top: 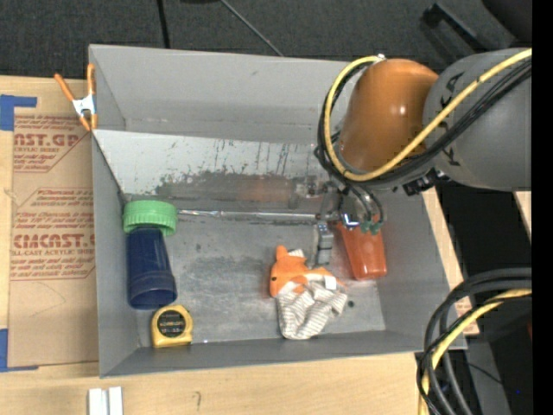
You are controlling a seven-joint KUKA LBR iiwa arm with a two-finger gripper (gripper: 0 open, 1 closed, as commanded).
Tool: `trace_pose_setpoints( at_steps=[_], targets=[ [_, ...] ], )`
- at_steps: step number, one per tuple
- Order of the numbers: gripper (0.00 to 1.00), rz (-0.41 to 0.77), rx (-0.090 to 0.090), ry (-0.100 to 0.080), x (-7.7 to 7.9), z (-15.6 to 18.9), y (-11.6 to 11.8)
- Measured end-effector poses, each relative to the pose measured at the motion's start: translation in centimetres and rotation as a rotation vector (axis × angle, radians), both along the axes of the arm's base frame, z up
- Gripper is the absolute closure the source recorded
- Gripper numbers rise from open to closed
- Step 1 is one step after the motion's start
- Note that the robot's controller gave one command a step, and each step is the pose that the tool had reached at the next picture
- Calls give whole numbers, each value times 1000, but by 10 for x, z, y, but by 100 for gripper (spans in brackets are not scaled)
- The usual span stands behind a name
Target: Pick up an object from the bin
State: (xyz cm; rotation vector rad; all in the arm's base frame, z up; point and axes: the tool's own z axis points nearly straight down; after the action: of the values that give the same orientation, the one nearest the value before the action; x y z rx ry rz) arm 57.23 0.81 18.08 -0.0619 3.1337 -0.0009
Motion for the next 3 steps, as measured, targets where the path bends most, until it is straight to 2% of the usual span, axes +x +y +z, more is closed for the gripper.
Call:
trace_pose_setpoints(
  at_steps=[1, 2, 3],
  targets=[
    [0, 217, 0, 8, -26, -24, 3],
    [0, 119, 2, 4, 9, -29, -6],
    [0, 260, -1, 1, 11, -89, -8]
  ],
)
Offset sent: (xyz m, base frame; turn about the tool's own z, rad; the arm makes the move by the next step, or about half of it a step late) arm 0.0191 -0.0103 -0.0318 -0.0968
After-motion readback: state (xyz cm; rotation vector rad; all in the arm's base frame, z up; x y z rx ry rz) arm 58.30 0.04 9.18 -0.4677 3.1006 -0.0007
